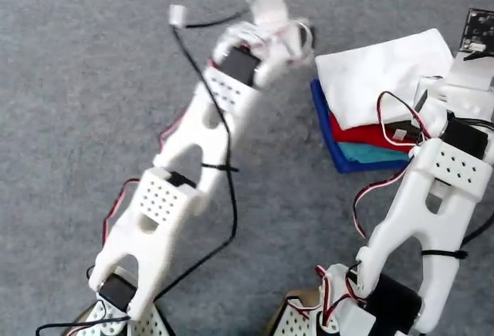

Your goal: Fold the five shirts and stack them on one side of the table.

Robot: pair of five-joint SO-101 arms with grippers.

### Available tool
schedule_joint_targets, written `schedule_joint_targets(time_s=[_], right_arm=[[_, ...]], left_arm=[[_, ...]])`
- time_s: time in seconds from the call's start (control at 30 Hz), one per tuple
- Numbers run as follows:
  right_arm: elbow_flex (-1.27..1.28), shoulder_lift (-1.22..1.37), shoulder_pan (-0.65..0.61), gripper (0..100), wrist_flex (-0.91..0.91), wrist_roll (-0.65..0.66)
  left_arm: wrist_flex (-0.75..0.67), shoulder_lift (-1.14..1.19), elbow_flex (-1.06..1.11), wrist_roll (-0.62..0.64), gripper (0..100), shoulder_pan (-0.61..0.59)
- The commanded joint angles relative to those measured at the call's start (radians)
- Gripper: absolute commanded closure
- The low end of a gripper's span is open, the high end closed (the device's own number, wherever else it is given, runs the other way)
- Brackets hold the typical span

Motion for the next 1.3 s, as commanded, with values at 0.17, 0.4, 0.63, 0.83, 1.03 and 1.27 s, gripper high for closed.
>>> schedule_joint_targets(time_s=[0.17, 0.4, 0.63, 0.83, 1.03, 1.27], right_arm=[[-0.081, -0.047, -0.111, 99.5, 0.199, -0.063], [-0.067, -0.214, -0.38, 99.6, 0.391, -0.066], [0.104, -0.349, -0.513, 99.5, 0.391, -0.066], [0.242, -0.47, -0.57, 99.5, 0.39, -0.066], [0.392, -0.621, -0.562, 99.5, 0.316, -0.066], [0.618, -0.905, -0.598, 99.5, 0.313, -0.066]], left_arm=[[0.485, -0.171, -0.192, -0.221, 98, -0.127], [0.621, -0.209, -0.285, -0.336, 98, -0.302], [0.624, -0.371, -0.147, -0.338, 98, -0.497], [0.624, -0.716, 0.393, -0.37, 98, -0.546], [0.46, -1.161, 1.166, -0.47, 98, -0.643], [0.028, -1.666, 2.058, -0.638, 98, -0.824]])
